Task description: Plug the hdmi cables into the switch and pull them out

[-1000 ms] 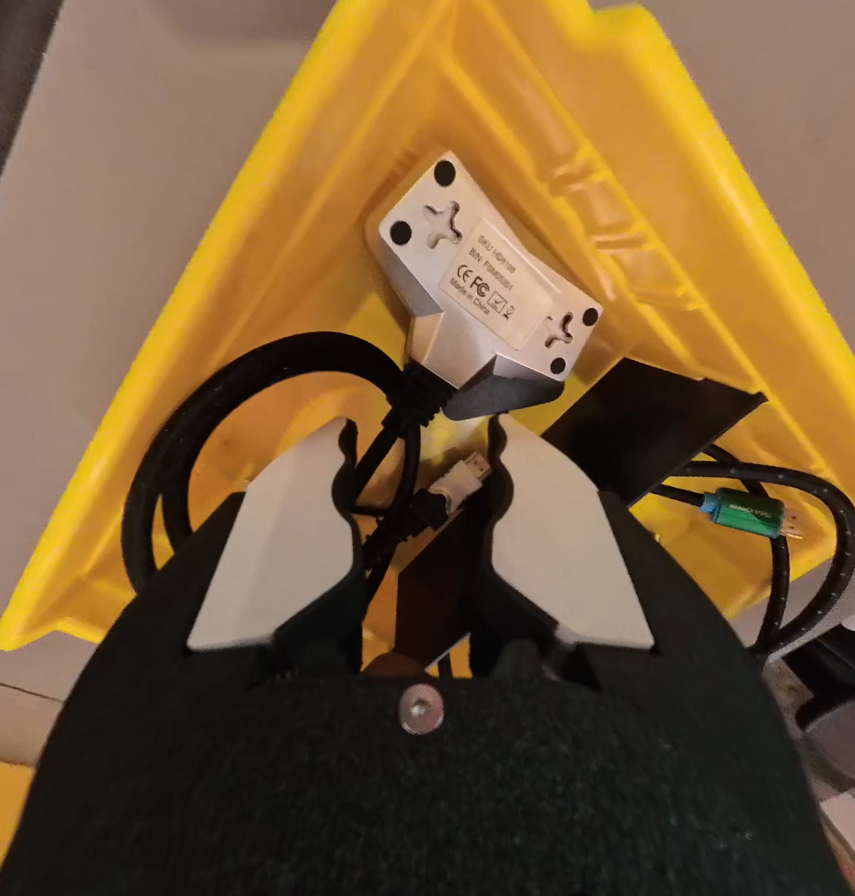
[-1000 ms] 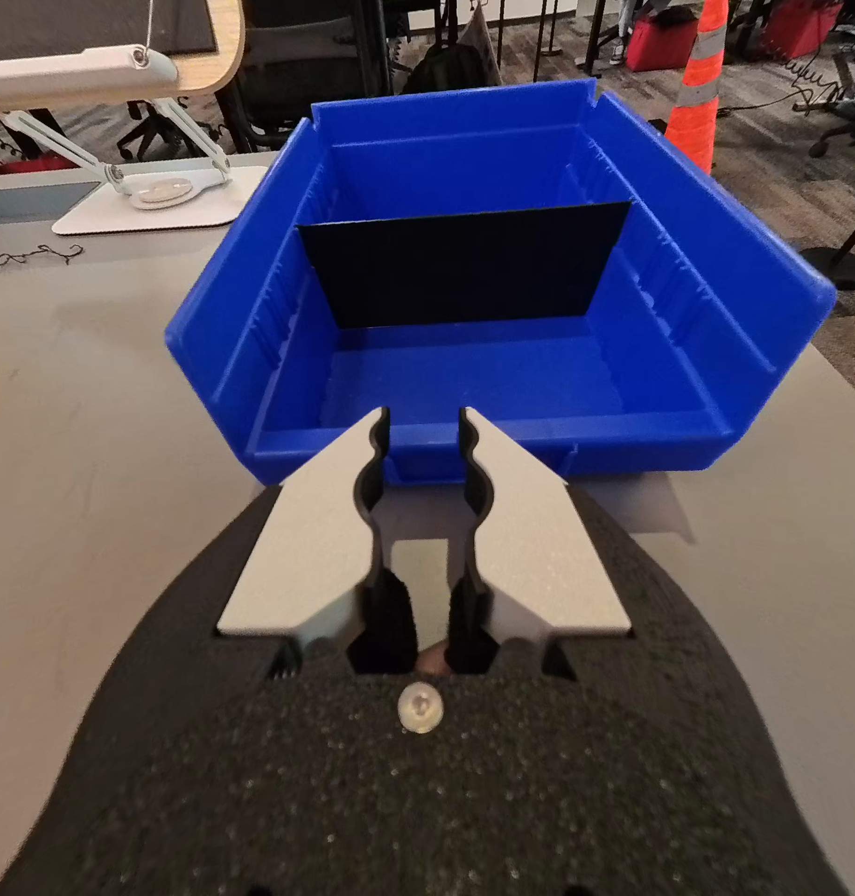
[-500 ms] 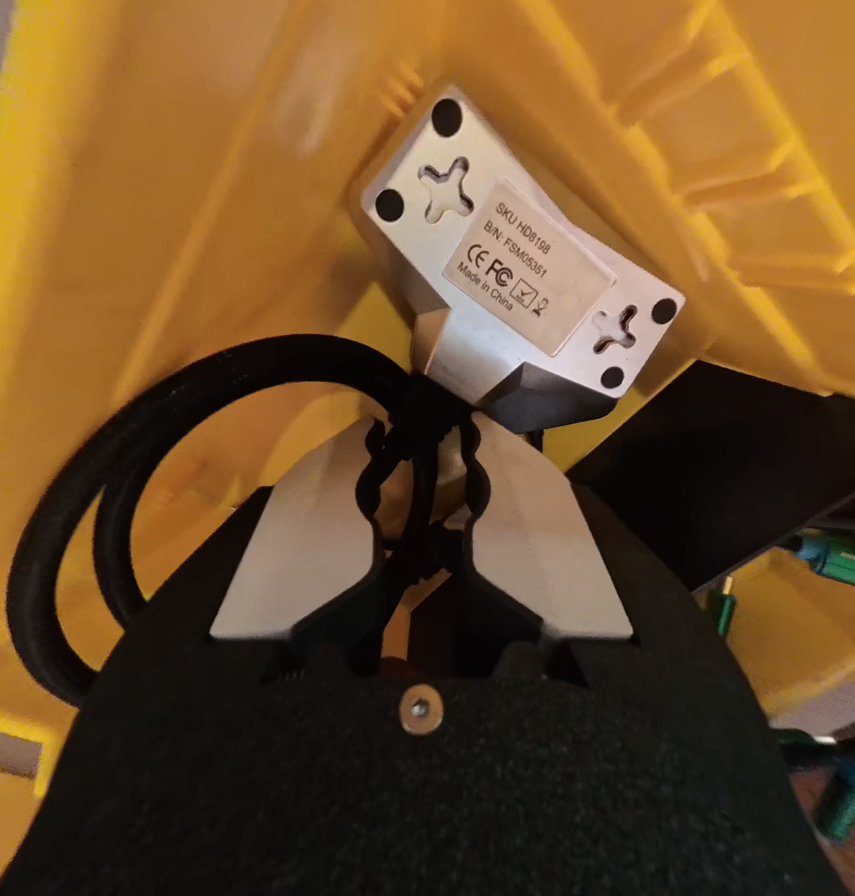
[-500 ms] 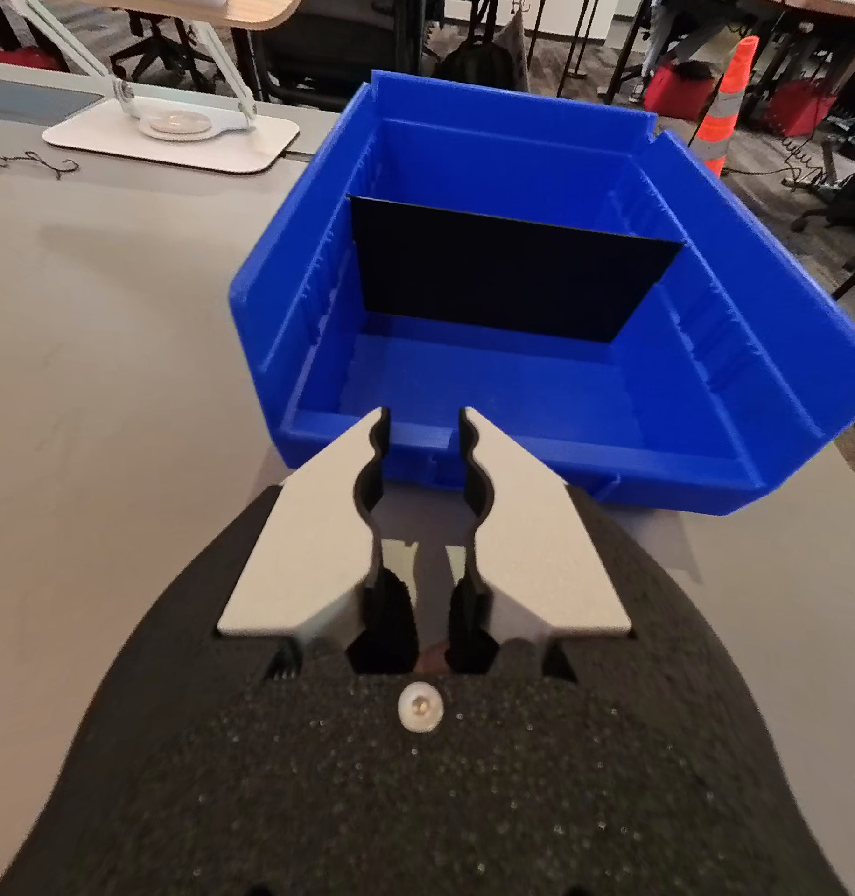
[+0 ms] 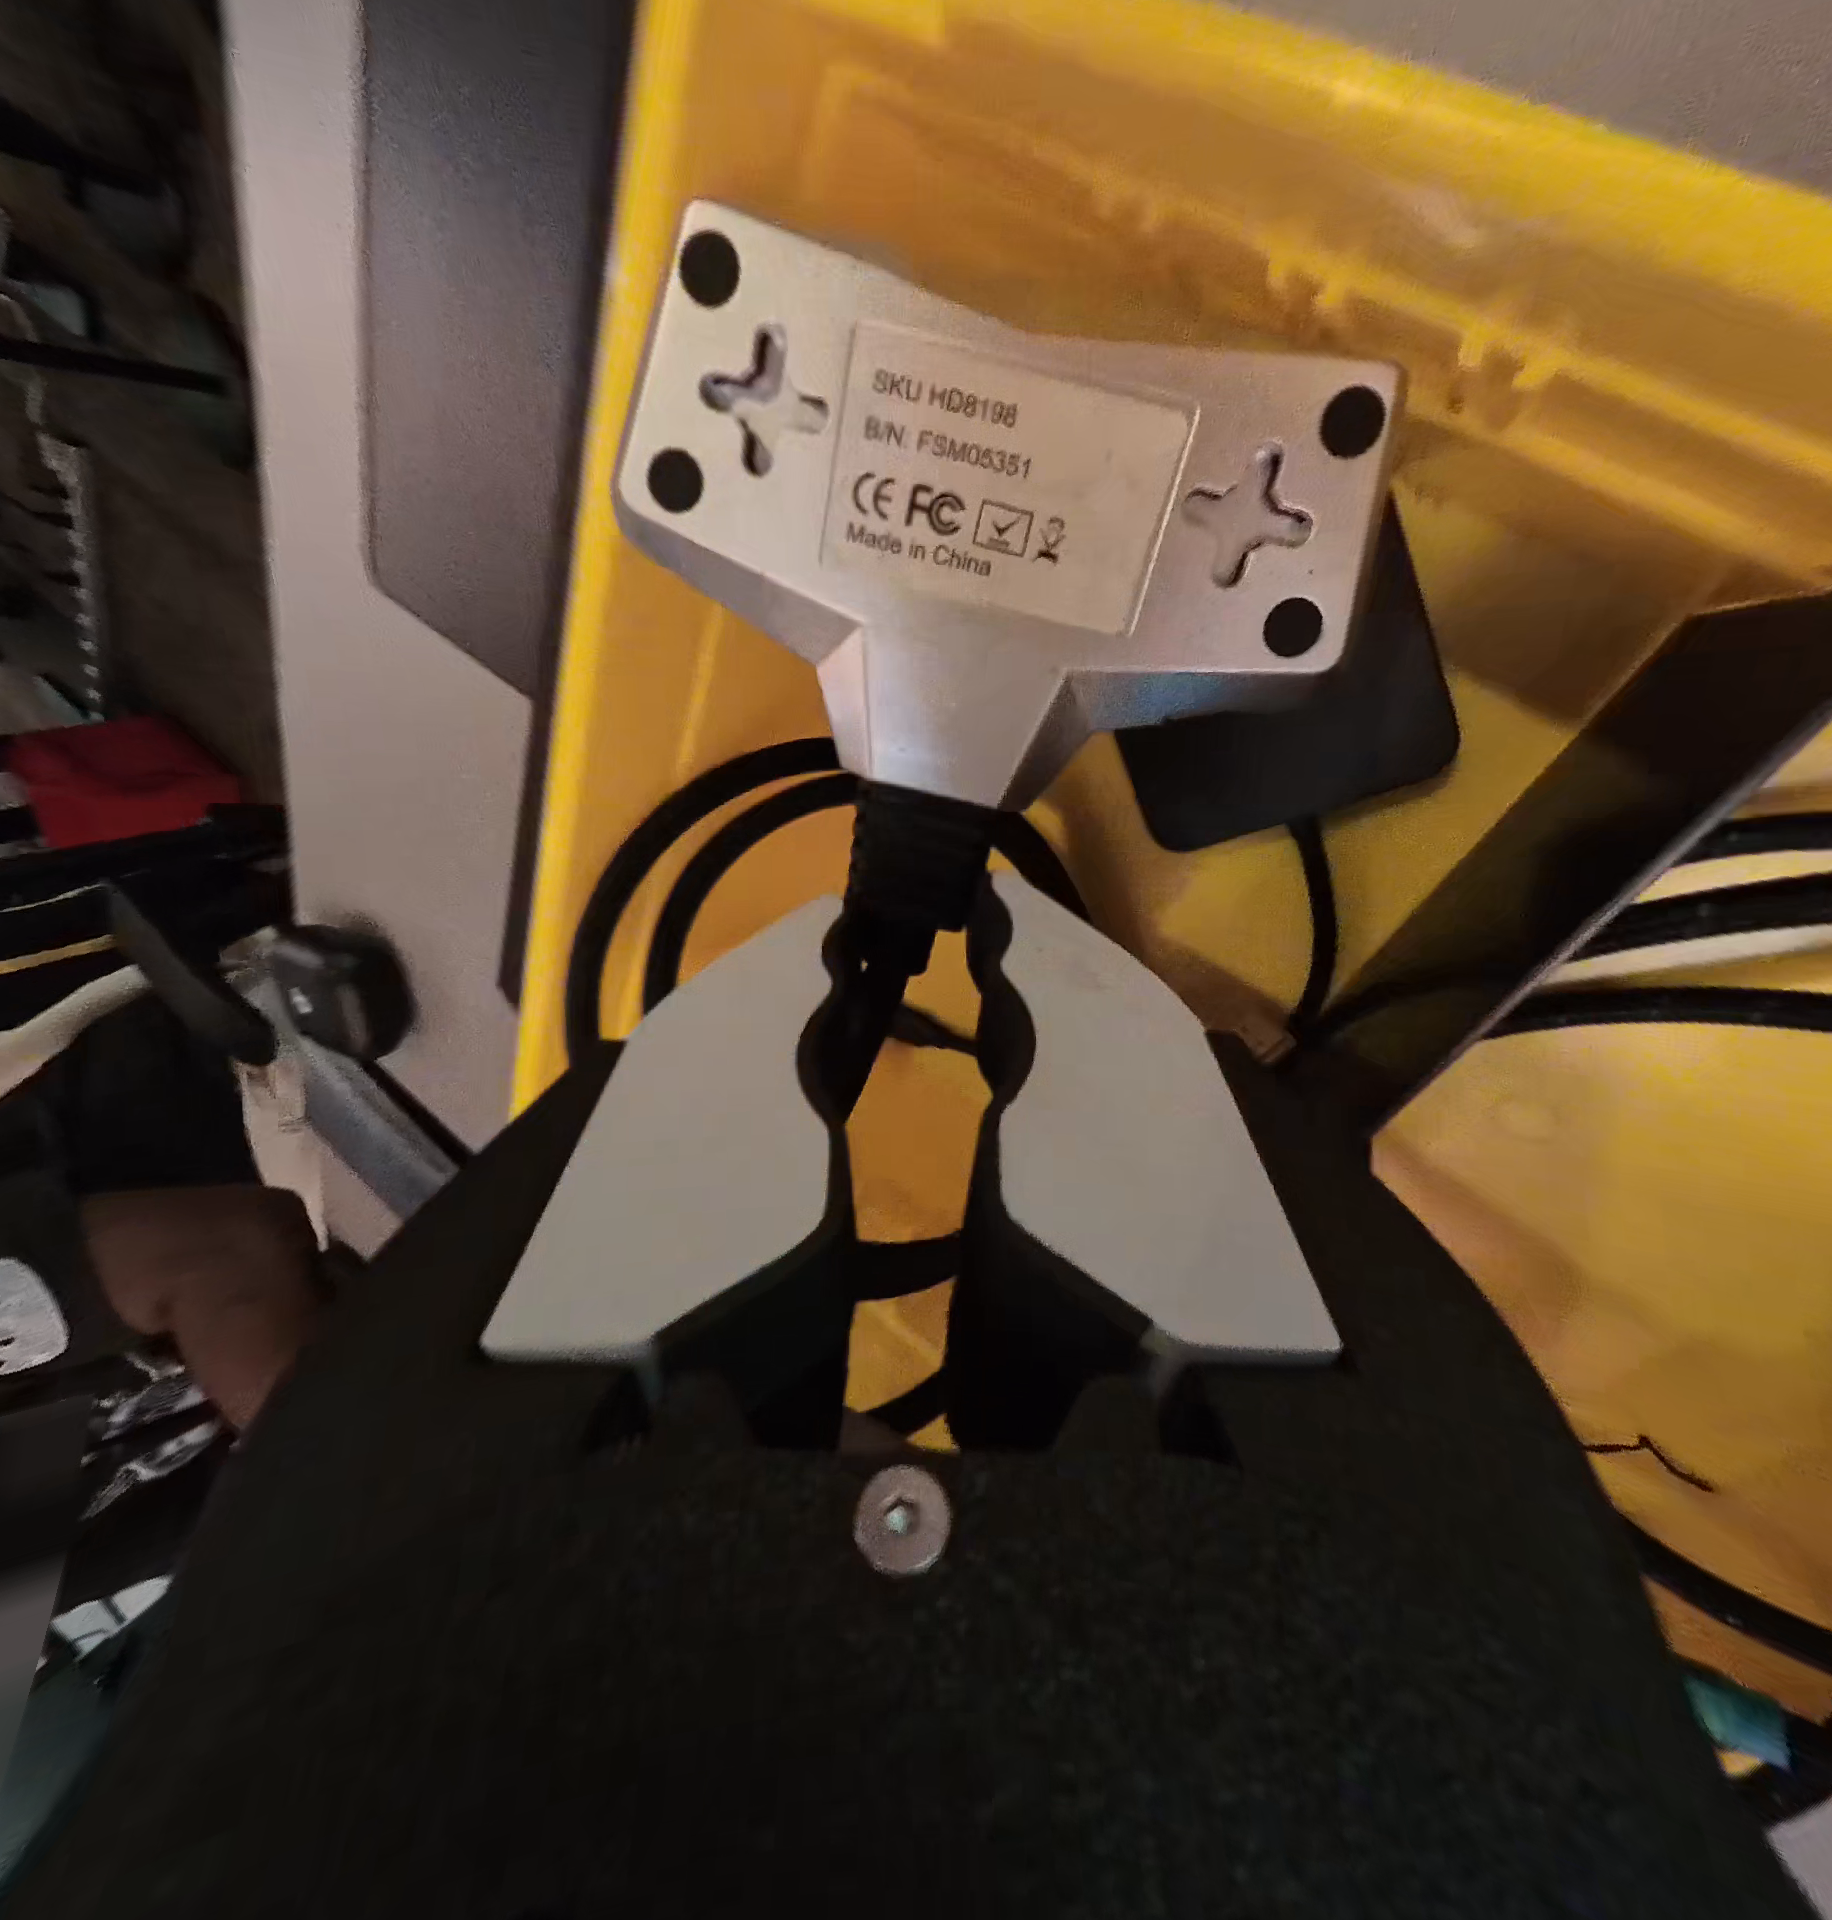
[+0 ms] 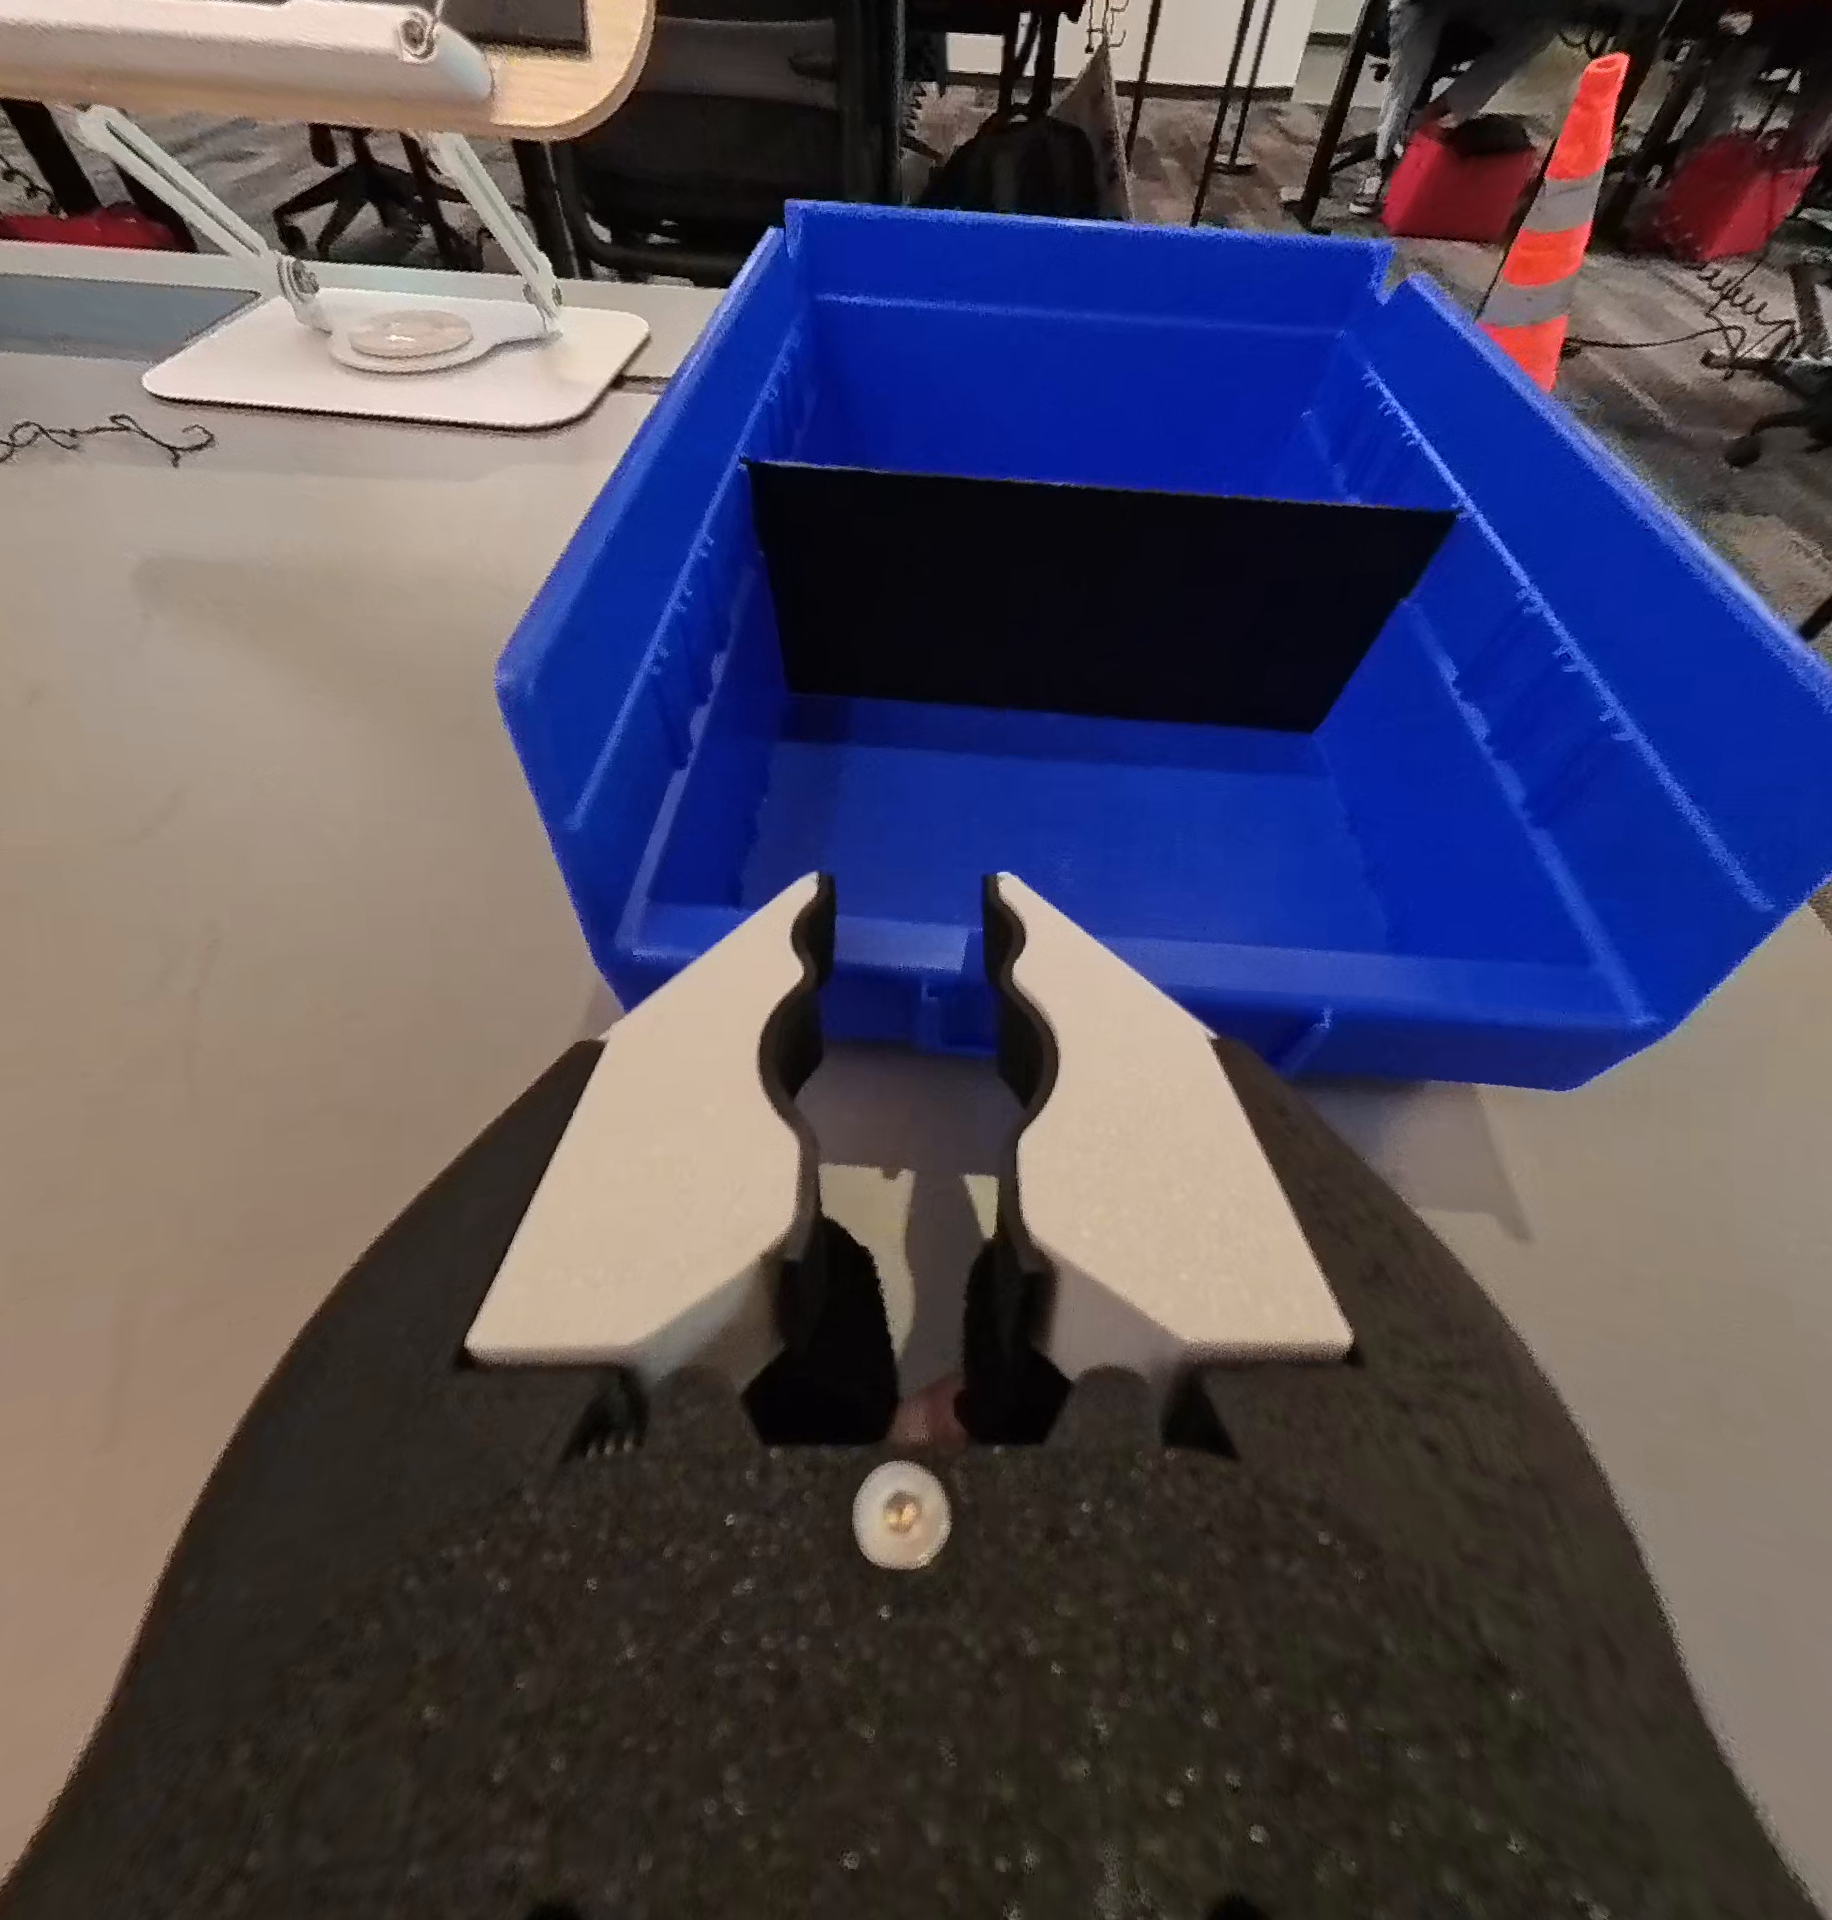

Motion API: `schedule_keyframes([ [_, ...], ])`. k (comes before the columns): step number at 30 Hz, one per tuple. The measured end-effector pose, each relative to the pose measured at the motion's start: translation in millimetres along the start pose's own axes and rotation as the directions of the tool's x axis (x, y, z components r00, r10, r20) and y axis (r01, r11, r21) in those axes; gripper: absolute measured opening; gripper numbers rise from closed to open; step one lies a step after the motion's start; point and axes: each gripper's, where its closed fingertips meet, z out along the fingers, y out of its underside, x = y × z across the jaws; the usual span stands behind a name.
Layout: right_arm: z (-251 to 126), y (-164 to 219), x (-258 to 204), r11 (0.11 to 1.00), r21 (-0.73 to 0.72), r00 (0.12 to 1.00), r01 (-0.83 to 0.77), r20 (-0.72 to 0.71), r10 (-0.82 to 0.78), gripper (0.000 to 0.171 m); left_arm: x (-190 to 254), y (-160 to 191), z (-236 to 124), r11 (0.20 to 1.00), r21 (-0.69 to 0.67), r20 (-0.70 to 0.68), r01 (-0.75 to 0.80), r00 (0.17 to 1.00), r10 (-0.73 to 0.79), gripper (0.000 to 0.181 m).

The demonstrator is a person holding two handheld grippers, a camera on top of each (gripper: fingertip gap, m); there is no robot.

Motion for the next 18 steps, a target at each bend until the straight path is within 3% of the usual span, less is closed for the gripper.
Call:
schedule_keyframes([
  [6, -0.7, -1.9, 0.9, 1.0, 0.009, 1.0, -0.023, 0.001, 0.023, 0.027, -61.2, -16.5, -100.4, 0.962, 0.246, 0.231, 0.114, 0.957, -0.173, 0.019],
  [11, -3.0, -8.5, -4.0, 0.999, 0.039, 1.0, -0.016, 0.007, 0.016, 0.027, -100.2, -49.2, -214.5, 0.846, 0.511, 0.334, 0.156, 0.87, -0.362, 0.019],
  [15, -8.6, -22.2, -20.7, 0.995, 0.1, 0.998, -0.018, 0.067, 0.011, 0.028, -99.6, -92.9, -290.0, 0.713, 0.692, 0.338, 0.117, 0.819, -0.463, 0.019],
  [18, -17.9, -35.5, -48.7, 0.987, 0.159, 0.983, -0.01, 0.183, -0.019, 0.028, -68.9, -135.3, -322.5, 0.6, 0.797, 0.304, 0.065, 0.815, -0.492, 0.019],
])
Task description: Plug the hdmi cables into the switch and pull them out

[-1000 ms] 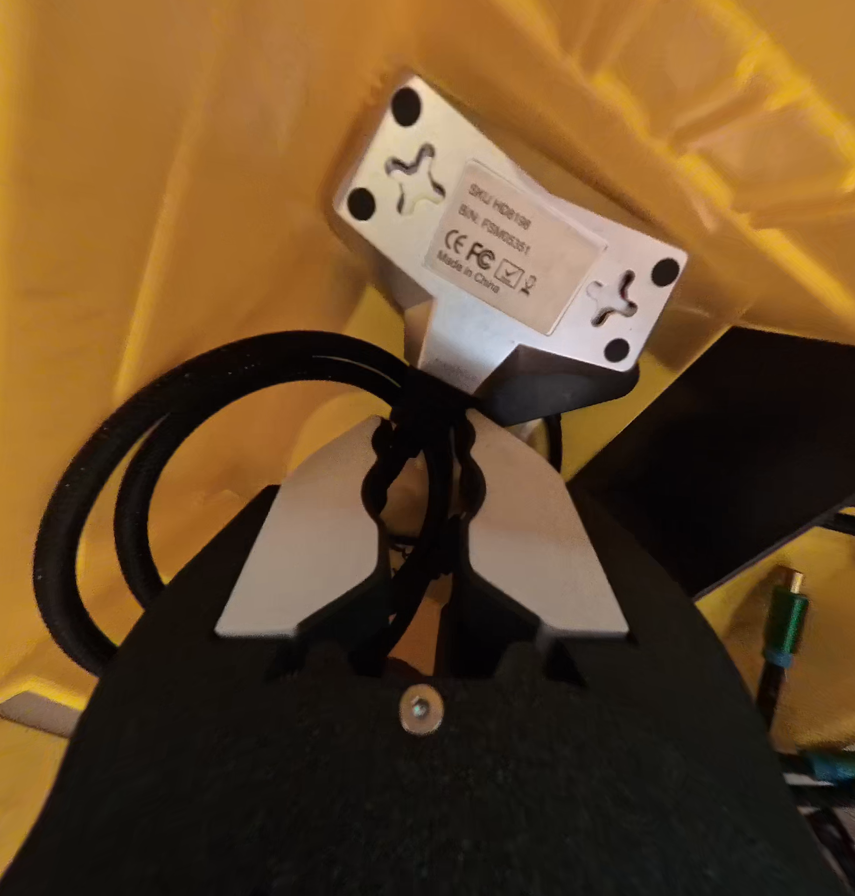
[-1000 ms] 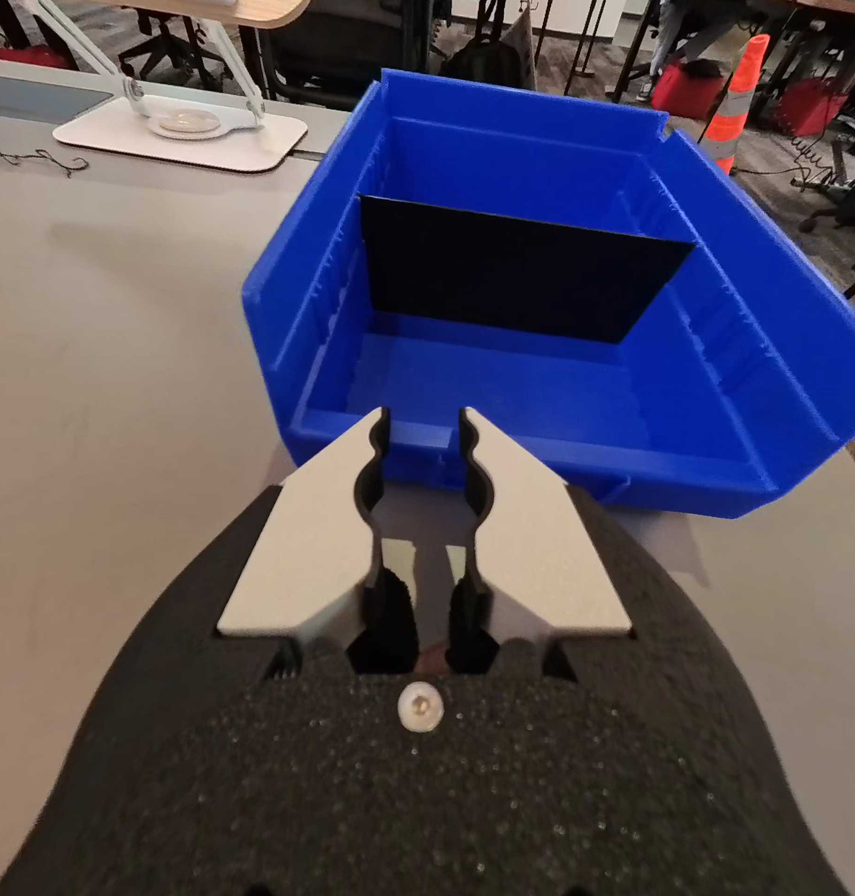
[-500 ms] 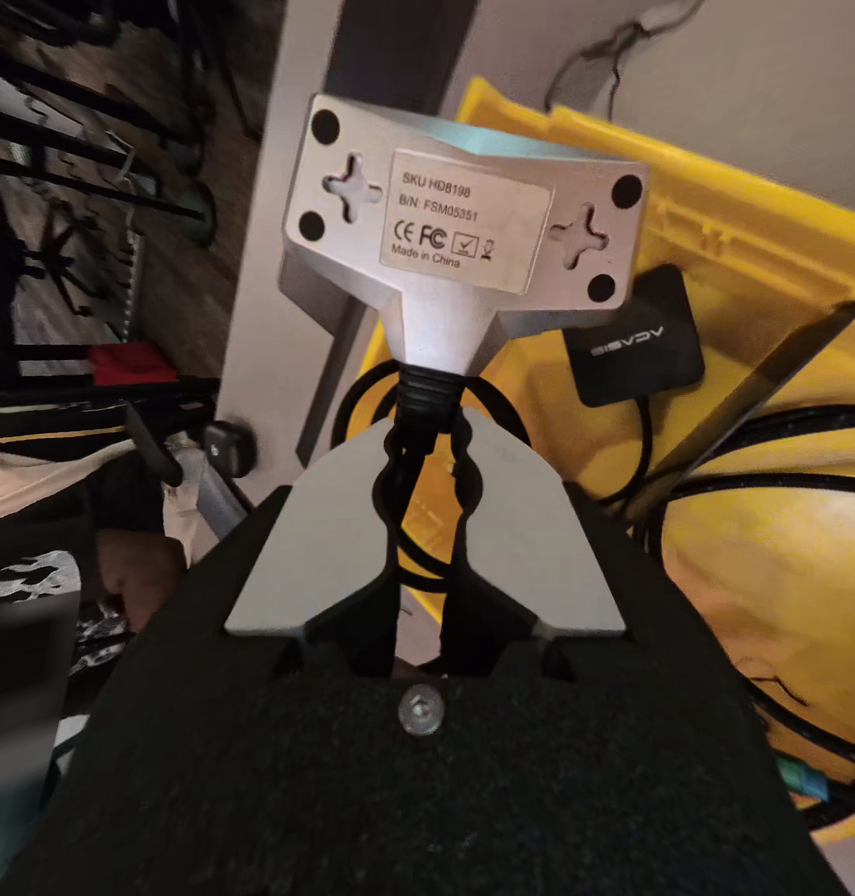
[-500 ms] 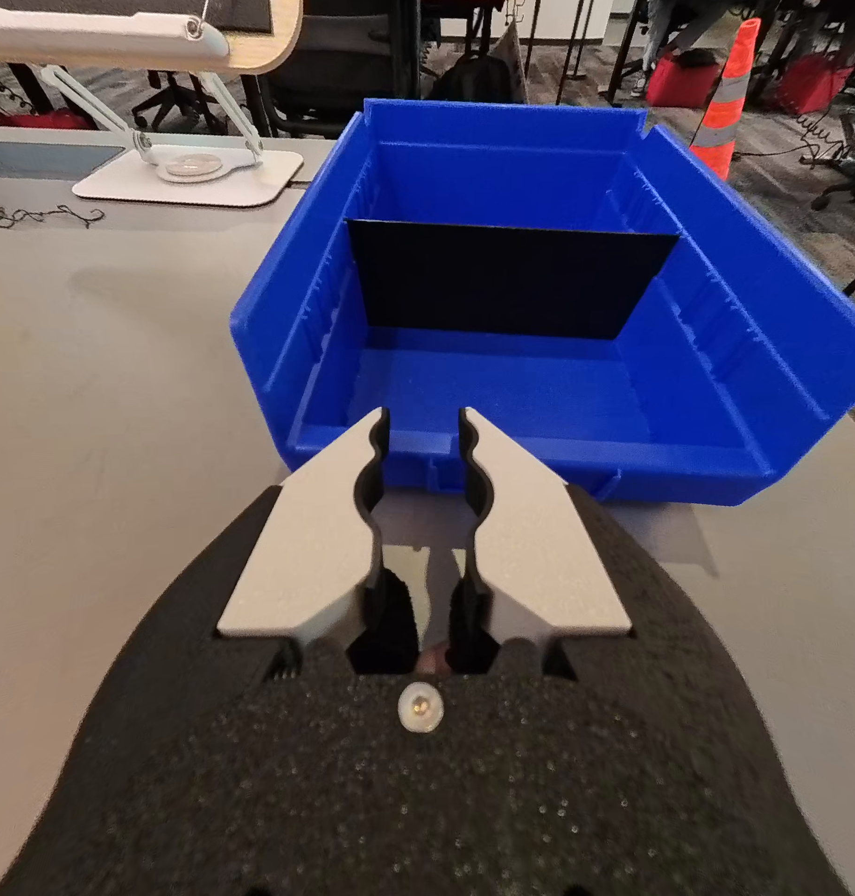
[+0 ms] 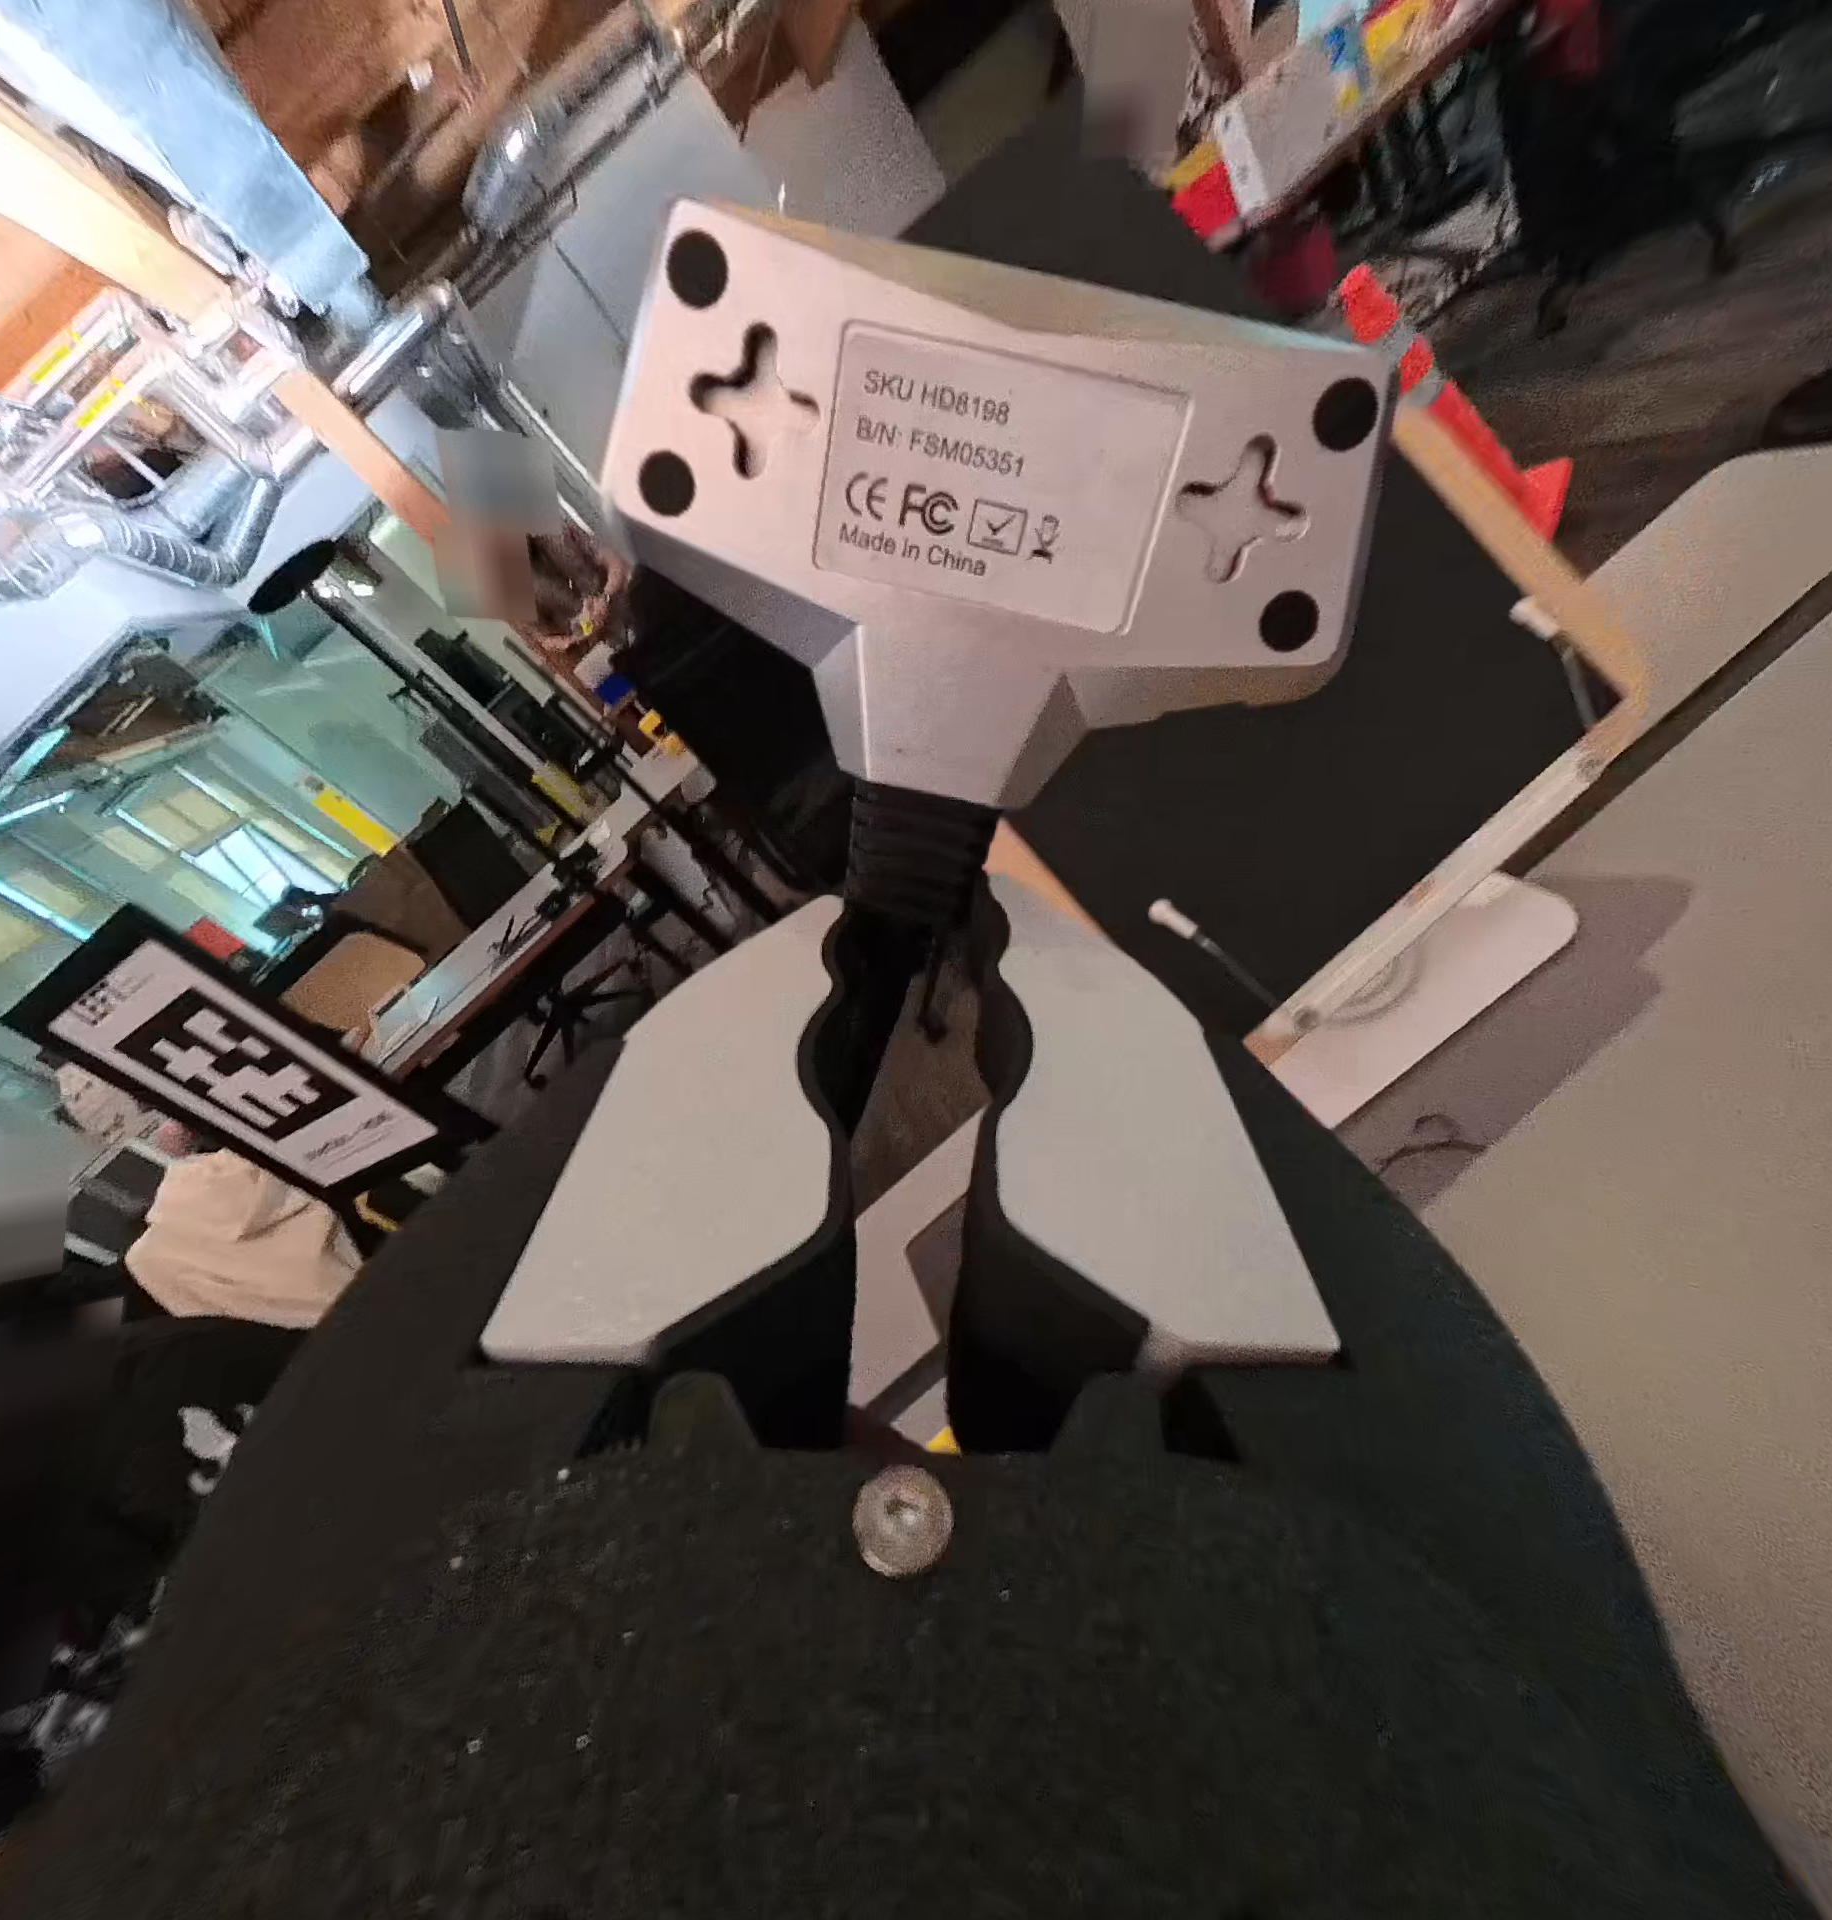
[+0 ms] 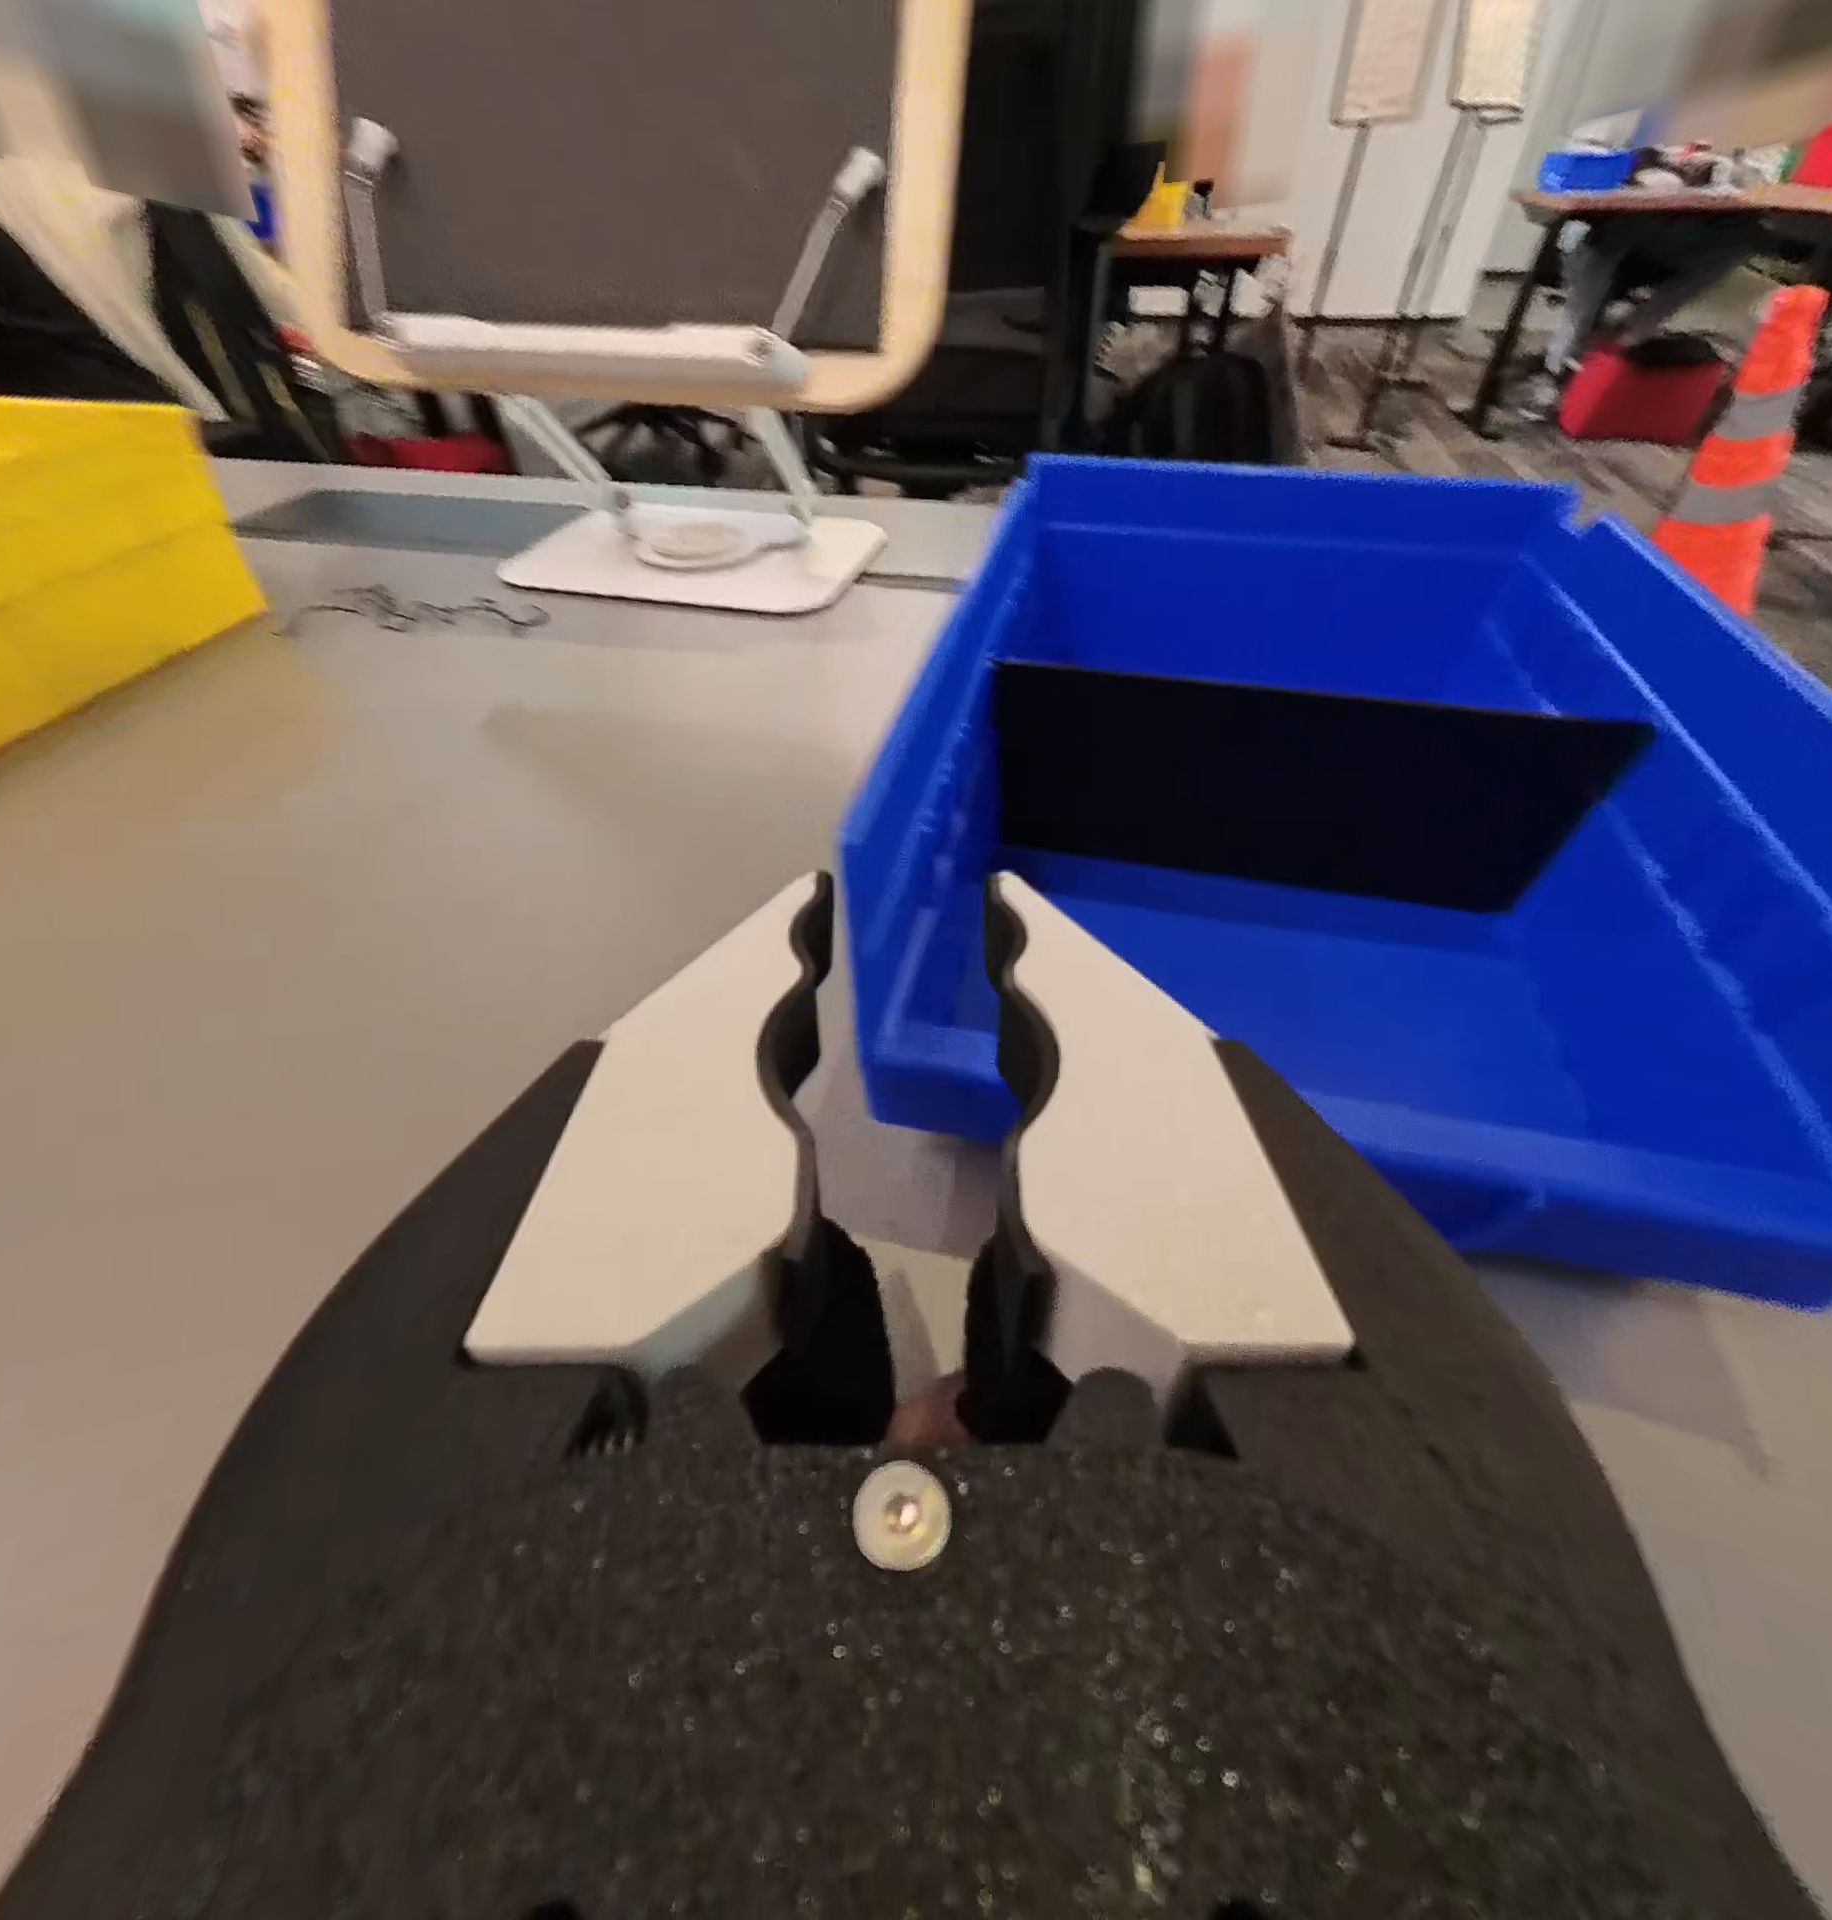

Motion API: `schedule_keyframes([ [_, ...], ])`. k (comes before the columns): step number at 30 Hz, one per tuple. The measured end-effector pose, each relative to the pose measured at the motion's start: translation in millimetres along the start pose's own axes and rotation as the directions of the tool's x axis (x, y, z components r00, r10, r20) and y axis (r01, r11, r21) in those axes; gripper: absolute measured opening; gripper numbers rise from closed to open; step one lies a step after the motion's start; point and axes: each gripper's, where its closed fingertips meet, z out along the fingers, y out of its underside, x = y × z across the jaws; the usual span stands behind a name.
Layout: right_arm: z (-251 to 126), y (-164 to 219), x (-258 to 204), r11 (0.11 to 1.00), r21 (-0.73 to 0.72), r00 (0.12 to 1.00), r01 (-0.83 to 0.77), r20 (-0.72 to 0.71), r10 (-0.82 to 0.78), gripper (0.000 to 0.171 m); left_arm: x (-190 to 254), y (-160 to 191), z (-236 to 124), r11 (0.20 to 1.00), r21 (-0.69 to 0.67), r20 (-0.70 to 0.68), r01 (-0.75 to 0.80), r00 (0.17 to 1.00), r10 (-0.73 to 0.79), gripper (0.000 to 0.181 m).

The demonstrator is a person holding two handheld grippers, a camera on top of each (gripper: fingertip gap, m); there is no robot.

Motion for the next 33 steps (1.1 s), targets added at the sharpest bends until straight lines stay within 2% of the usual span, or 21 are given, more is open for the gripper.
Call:
schedule_keyframes([
  [4, -7.5, -22.4, -53.8, 0.993, 0.072, 0.971, -0.089, 0.229, 0.07, 0.029, 82.4, -35.7, -9.7, 0.978, 0.178, -0.042, 0.108, 0.994, -0.102, 0.019],
  [8, -22.1, -79.7, -102.9, 0.945, 0.199, 0.884, -0.259, 0.444, 0.149, 0.032, 174.7, -34.6, -7.5, 0.941, 0.219, -0.099, 0.257, 0.965, -0.241, 0.019],
  [12, -17.1, -133.4, -137.2, 0.941, 0.279, 0.865, -0.191, 0.5, 0.028, 0.041, 255.9, -20.3, -1.7, 0.9, 0.236, -0.137, 0.367, 0.929, -0.343, 0.019],
  [15, -8.8, -167.8, -153.7, 0.929, 0.323, 0.845, -0.181, 0.535, -0.021, 0.048, 295.4, -15.6, -9.0, 0.871, 0.297, -0.147, 0.391, 0.92, -0.363, 0.019],
  [19, 3.5, -184.1, -170.8, 0.937, 0.33, 0.825, -0.115, 0.557, -0.095, 0.05, 318.0, -13.5, -23.9, 0.88, 0.381, -0.076, 0.283, 0.958, -0.275, 0.019],
  [24, 7.5, -187.2, -192.5, 0.915, 0.402, 0.835, -0.011, 0.507, -0.213, 0.032, 327.0, -12.2, -35.9, 0.872, 0.435, -0.035, 0.224, 0.972, -0.233, 0.019],
  [27, 10.9, -179.7, -203.8, 0.91, 0.409, 0.812, 0.063, 0.509, -0.285, 0.021, 331.5, -0.8, -37.0, 0.865, 0.422, -0.088, 0.271, 0.962, -0.259, 0.018],
  [29, 14.0, -175.1, -212.8, 0.879, 0.452, 0.805, 0.152, 0.459, -0.375, 0.02, 336.6, 10.3, -32.8, 0.891, 0.352, -0.133, 0.287, 0.958, -0.256, 0.018],
  [30, 17.0, -172.6, -218.2, 0.854, 0.471, 0.797, 0.222, 0.417, -0.437, 0.02, 337.5, 17.2, -31.9, 0.908, 0.301, -0.152, 0.293, 0.954, -0.257, 0.024],
  [33, 32.9, -180.3, -227.0, 0.729, 0.511, 0.748, 0.456, 0.223, -0.625, 0.02, 338.6, 42.4, -44.4, 0.914, 0.159, -0.246, 0.373, 0.912, -0.329, 0.03],
])
